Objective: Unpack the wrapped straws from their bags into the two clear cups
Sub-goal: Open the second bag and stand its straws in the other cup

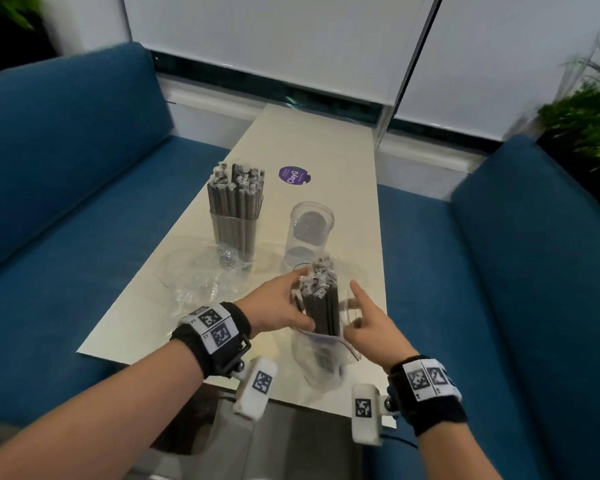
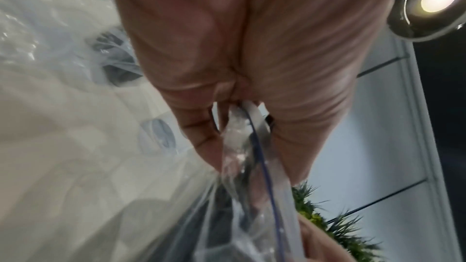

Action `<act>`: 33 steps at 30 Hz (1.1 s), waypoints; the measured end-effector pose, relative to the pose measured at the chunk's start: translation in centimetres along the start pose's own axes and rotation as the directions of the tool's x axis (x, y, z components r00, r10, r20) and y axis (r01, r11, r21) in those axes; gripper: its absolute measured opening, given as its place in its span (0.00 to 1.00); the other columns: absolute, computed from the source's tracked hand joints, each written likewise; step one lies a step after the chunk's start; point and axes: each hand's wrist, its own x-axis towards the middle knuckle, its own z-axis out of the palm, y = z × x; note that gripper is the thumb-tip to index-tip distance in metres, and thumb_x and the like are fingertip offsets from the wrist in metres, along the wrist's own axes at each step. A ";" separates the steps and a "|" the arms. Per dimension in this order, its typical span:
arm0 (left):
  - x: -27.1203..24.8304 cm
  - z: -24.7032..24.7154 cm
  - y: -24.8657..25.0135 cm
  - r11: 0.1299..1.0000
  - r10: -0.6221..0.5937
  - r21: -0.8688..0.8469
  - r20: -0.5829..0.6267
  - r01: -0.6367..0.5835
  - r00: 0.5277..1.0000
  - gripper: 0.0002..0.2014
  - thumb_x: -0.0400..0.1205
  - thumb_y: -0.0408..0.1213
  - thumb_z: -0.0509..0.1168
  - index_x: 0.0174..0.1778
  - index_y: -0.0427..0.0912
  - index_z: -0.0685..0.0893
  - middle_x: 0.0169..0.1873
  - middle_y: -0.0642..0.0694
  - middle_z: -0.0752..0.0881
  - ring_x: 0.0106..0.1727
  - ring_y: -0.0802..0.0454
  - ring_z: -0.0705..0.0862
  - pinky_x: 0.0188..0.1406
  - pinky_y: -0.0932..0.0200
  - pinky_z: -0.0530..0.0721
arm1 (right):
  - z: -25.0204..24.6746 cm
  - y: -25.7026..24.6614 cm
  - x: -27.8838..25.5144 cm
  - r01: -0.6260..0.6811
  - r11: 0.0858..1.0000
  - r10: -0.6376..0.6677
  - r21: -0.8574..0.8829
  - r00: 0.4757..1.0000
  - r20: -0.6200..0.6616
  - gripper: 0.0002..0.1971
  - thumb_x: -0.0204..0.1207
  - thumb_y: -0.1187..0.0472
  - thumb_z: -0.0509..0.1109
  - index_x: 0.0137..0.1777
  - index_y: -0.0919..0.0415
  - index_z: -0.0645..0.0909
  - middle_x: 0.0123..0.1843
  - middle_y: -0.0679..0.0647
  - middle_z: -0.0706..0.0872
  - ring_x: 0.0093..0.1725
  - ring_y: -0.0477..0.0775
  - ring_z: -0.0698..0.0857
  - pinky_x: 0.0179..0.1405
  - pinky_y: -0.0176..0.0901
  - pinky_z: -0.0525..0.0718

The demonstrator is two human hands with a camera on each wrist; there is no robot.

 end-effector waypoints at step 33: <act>0.8 1.5 -2.1 0.978 0.189 0.131 -0.214 -0.163 0.958 0.39 0.69 0.58 0.83 0.76 0.66 0.76 0.71 0.59 0.84 0.70 0.61 0.82 0.72 0.53 0.82 | 0.5 5.0 0.1 0.150 0.832 -0.155 0.534 0.987 -0.036 0.36 0.72 0.40 0.76 0.79 0.22 0.67 0.85 0.45 0.77 0.82 0.46 0.78 0.85 0.60 0.72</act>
